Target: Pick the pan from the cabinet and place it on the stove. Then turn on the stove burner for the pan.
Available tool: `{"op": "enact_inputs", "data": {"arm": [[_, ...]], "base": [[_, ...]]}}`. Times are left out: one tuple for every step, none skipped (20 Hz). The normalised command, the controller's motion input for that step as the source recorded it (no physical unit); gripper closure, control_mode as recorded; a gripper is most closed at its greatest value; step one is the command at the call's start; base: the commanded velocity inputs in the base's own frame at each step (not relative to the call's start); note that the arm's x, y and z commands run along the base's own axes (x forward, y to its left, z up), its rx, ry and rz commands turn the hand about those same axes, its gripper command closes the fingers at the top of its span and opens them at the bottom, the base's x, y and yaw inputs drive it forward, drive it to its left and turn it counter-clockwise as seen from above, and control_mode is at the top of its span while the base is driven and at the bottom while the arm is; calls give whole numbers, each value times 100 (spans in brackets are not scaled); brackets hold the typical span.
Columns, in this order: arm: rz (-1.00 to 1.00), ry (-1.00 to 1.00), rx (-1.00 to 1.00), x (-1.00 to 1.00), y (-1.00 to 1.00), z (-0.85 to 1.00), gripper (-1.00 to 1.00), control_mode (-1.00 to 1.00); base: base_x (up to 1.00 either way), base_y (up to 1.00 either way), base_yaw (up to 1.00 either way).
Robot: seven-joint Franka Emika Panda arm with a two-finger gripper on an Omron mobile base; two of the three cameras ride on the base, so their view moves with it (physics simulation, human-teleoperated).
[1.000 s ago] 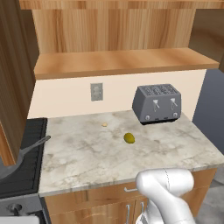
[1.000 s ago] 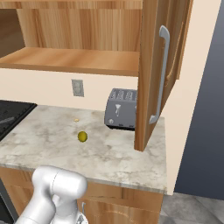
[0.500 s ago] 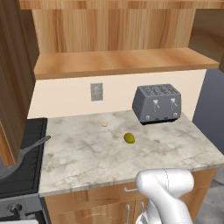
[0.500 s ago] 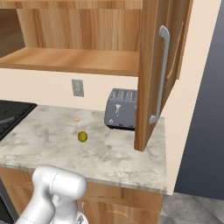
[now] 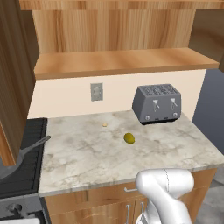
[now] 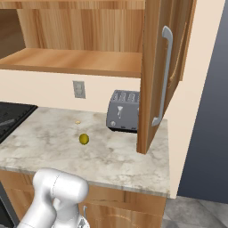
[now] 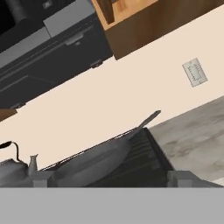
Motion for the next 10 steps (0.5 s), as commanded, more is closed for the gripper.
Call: {"op": "enact_inputs", "data": {"arm": [[0, 0, 0, 20, -1, 0, -100, -100], [0, 0, 0, 22, 0, 0, -100, -100], [0, 0, 0, 23, 0, 0, -100, -100], [0, 0, 0, 23, 0, 0, -100, -100], [0, 0, 0, 26, 0, -1, -100, -100], [0, 0, 0, 24, 0, -8, -100, -100], [0, 0, 0, 23, 0, -10, -100, -100], [0, 0, 0, 18, 0, -19, -100, -100], [0, 0, -2, 17, 0, -26, -100, -100], [0, 0, -5, 16, 0, -33, -100, -100]], "base": [[0, 0, 0], [0, 0, 0], [0, 0, 0], [0, 0, 0], [0, 0, 0], [0, 0, 0], [0, 0, 0], [0, 0, 0], [0, 0, 0], [0, 0, 0]]}}
